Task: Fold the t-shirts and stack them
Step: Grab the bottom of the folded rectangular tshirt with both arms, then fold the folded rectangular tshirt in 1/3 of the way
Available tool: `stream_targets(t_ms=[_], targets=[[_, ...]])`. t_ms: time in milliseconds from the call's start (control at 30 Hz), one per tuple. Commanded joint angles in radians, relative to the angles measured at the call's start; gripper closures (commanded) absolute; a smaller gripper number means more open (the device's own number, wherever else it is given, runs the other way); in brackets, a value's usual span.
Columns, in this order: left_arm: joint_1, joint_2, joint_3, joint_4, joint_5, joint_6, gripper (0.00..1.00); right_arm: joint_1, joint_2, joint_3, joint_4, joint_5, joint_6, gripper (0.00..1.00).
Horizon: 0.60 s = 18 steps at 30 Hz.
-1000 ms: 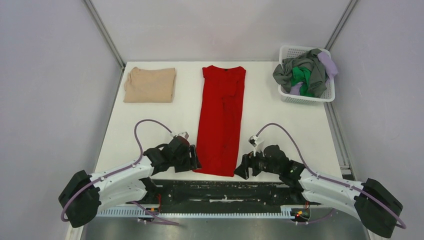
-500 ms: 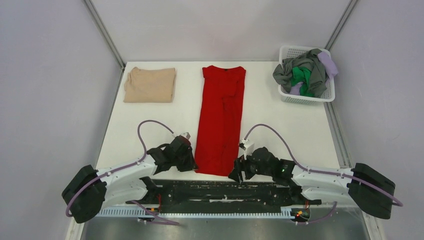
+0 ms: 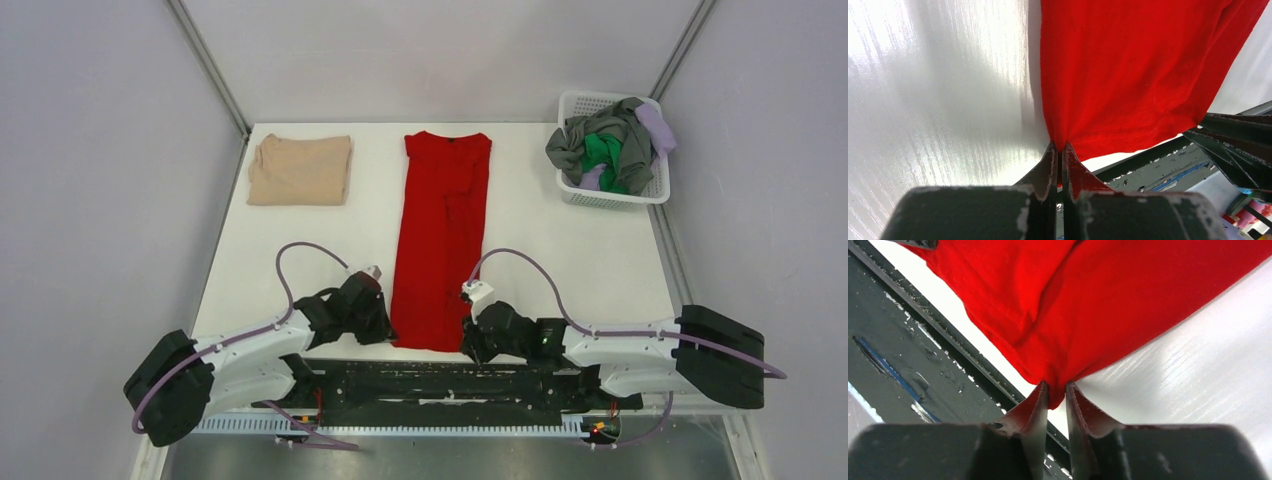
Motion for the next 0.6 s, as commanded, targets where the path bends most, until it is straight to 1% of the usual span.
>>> stream_targets(t_ms=[0,33,167,233,333,400,467,567], targets=[[0.001,-0.033,-0.023,-0.024,0.021,-0.032,0.98,0.022,0.033,0.004,-0.103,0.100,0.041,0.92],[0.001,-0.043,-0.027,-0.024,0.026,-0.033,0.98,0.024,0.029,0.003,-0.104,0.102,0.040,1.00],[-0.001,-0.096,-0.040,-0.049,0.063,-0.043,0.98,0.041,-0.033,-0.015,-0.096,0.050,0.006,1.00],[-0.001,-0.141,-0.045,-0.080,0.086,-0.042,0.98,0.052,-0.086,-0.036,-0.074,-0.016,-0.022,1.00],[-0.001,-0.226,-0.047,-0.089,0.156,-0.037,0.98,0.070,-0.157,-0.052,-0.074,-0.068,-0.031,1.00],[-0.001,-0.278,-0.037,-0.092,0.177,-0.043,0.98,0.070,-0.195,-0.055,-0.081,-0.066,-0.029,1.00],[-0.001,-0.308,-0.011,-0.103,0.161,-0.036,0.98,0.069,-0.225,-0.046,-0.098,-0.031,-0.032,1.00],[0.001,-0.293,0.053,-0.092,0.122,-0.013,0.98,0.064,-0.258,-0.013,-0.117,0.052,-0.074,1.00]])
